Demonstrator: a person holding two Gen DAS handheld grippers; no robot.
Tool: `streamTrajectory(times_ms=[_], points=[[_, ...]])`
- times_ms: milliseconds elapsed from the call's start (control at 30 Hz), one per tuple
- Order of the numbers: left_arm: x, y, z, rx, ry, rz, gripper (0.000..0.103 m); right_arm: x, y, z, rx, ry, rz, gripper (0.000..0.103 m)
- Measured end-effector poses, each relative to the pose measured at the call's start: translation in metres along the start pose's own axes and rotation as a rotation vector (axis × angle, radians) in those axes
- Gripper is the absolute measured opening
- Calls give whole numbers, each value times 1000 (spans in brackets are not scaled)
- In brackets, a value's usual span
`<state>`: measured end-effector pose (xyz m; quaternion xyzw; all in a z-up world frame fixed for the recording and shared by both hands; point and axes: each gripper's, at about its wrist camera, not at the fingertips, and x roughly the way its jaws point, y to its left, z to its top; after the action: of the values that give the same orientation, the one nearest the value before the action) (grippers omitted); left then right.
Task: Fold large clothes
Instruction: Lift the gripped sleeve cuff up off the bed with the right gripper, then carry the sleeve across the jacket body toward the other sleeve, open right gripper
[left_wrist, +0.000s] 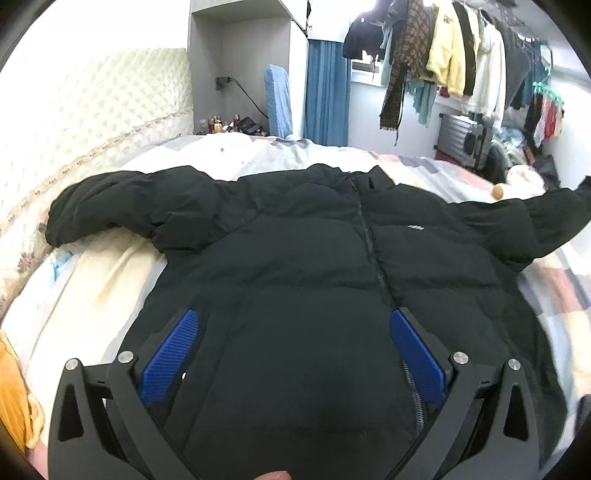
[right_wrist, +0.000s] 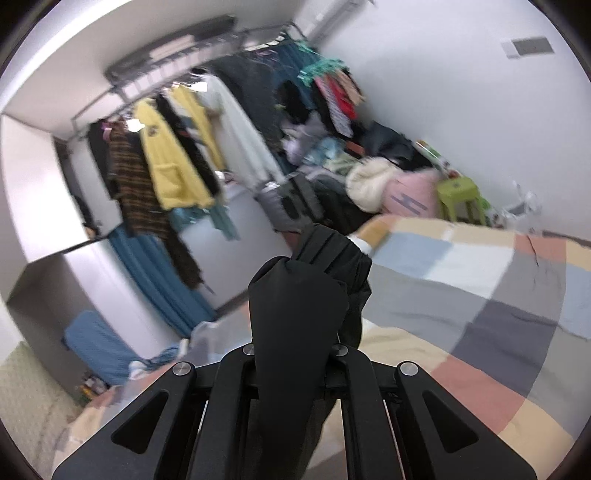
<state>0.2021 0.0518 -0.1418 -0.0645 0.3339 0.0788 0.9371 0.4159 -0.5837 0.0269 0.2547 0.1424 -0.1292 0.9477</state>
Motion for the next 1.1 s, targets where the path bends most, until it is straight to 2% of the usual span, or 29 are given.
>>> streamTrajectory(times_ms=[167,333,433,533,667,767,967,1100], points=[[-19,16,1,-12,-25,-40,103,-46,78,16,-104,-36,92,4],[-38,30,1,8,-90,-16,103,-92,165,13,-216,-49,188,4],[-43,40,3,7,-101,-13,103,-116,213,5,-273,-51,246,4],[-53,50,3,-1,-126,-18,103,-139,264,-14,-327,-41,324,4],[-67,59,0,34,-179,34,103,-160,321,-44,-381,-30,388,5],[-71,67,1,39,-193,46,103,-167,357,-71,-416,-1,432,5],[-64,88,5,-23,-162,-18,103,-164,404,-141,-500,84,510,6],[-58,96,8,-29,-158,-23,103,-159,425,-192,-523,145,582,6]])
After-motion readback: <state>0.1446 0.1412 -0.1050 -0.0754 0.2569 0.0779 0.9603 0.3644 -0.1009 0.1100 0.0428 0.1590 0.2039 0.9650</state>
